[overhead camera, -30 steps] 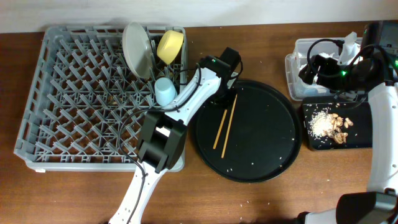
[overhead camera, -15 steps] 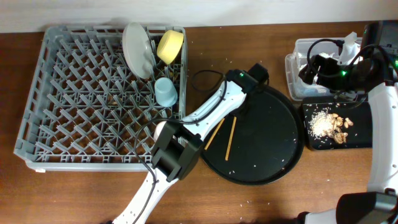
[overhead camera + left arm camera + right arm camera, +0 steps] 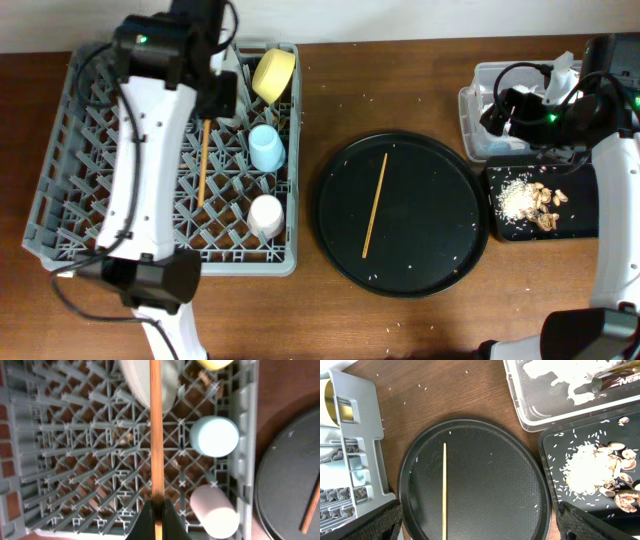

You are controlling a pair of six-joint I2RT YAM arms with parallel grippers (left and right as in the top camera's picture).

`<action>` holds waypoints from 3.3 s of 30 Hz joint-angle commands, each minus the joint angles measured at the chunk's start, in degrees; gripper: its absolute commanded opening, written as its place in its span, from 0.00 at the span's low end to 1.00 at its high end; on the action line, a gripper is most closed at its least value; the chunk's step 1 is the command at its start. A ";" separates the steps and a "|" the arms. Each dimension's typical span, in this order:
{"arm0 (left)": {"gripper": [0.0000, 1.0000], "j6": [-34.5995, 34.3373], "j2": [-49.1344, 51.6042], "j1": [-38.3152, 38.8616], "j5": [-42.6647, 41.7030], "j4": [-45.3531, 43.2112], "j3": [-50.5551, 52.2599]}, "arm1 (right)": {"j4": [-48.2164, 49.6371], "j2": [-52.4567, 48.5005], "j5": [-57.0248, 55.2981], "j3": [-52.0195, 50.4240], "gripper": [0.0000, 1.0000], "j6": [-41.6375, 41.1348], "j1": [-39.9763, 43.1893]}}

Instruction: Sort waste into correct bins and load items into the dishwasher rack

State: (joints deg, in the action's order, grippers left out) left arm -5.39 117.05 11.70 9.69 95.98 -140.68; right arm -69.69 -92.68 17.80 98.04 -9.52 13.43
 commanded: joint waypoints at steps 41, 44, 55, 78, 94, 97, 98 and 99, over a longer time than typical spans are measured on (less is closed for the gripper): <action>0.01 -6.97 21.75 31.43 -7.50 -46.18 26.97 | 0.04 0.39 -0.52 0.37 0.98 -0.37 0.11; 0.00 -6.93 21.68 30.88 -7.34 -39.78 20.13 | 0.04 0.39 -0.52 0.37 0.98 -0.37 0.11; 0.00 -1.16 15.91 13.20 -1.70 0.74 -22.58 | 0.04 0.39 -0.52 0.37 0.98 -0.37 0.11; 0.44 -8.26 2.23 -0.39 8.79 -30.69 40.33 | 0.04 0.39 -0.52 0.37 0.99 -0.37 0.11; 0.99 -7.87 -33.99 -0.63 3.15 -21.07 31.39 | 0.04 0.39 -0.52 0.37 0.98 -0.37 0.11; 0.99 -7.87 -34.51 -0.63 3.17 -20.61 31.39 | 0.04 0.39 -0.52 0.37 0.98 -0.37 0.11; 0.99 -7.87 -34.53 -0.63 3.17 -19.82 31.39 | 0.04 0.39 -0.50 0.37 0.98 -0.37 0.11; 0.99 -7.85 -34.51 -0.63 3.17 -19.80 31.39 | 0.04 0.39 -0.52 0.37 0.98 -0.37 0.11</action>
State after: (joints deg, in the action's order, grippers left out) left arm -13.15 82.94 10.96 13.43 75.92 -108.99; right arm -69.80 -92.68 17.80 98.04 -9.50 13.43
